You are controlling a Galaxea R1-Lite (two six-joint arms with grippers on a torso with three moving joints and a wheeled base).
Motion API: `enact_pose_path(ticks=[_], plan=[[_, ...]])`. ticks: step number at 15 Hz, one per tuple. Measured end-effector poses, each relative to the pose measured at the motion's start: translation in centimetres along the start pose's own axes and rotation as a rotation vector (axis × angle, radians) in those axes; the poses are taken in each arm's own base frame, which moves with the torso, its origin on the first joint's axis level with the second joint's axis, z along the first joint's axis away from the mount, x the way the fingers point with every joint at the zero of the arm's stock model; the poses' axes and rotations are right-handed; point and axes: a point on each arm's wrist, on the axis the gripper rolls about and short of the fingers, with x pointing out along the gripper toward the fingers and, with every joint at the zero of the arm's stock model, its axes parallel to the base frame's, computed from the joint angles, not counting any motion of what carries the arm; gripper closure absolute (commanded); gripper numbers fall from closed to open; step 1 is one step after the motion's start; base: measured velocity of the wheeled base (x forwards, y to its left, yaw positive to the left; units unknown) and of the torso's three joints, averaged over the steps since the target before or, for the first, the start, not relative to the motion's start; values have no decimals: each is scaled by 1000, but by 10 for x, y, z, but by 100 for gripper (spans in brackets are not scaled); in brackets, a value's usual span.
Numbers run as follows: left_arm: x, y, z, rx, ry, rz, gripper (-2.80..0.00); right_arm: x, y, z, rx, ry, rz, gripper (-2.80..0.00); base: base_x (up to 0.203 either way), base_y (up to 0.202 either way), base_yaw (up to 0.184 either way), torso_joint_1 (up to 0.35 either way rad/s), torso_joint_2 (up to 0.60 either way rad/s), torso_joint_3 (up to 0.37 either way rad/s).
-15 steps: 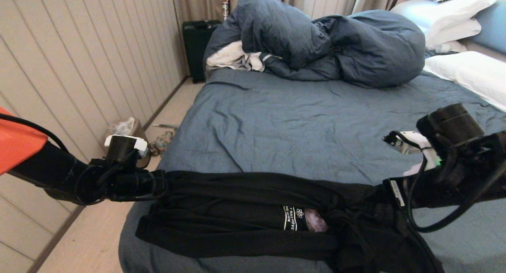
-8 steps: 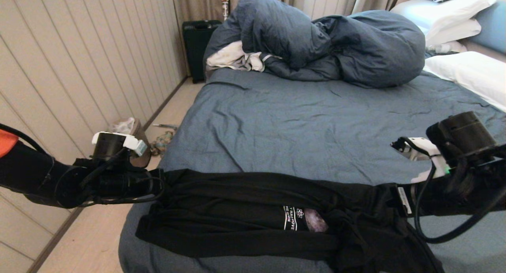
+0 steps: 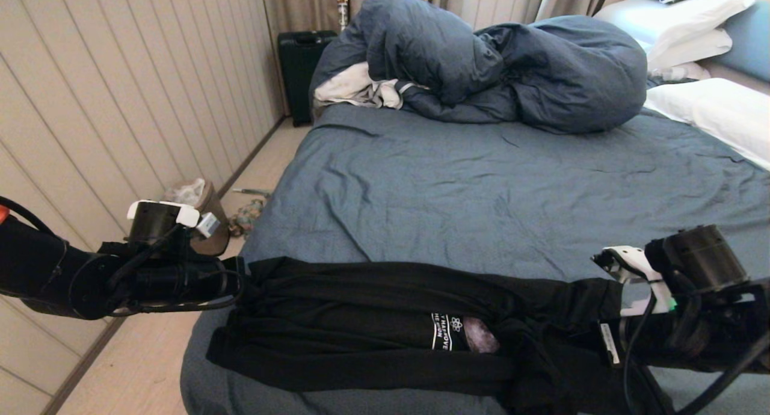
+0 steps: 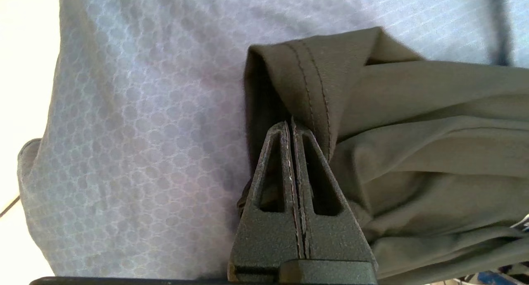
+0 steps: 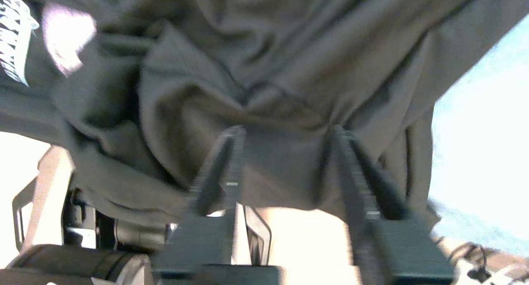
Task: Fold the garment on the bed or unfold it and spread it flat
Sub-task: Fold the black T-shirt
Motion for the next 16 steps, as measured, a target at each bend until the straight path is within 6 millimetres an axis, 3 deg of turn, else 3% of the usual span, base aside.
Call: enact_pose_path(ticks=[7,10,13,16], plan=[[3,-1,-5,4,24,3,0,-15,-2,-7,7,-38,4,-280,0,0,0,0,0,0],[4,-1,-6,4,29,3,0,-22,-3,5,115,-82,17,-280,0,0,0,0,0,0],[4,-1,-6,4,29,6,0,-13,-3,15,224,-43,13,-280,0,0,0,0,0,0],[5,-2,-6,5,32,7,0,0,0,8,223,75,-4,-280,0,0,0,0,0,0]])
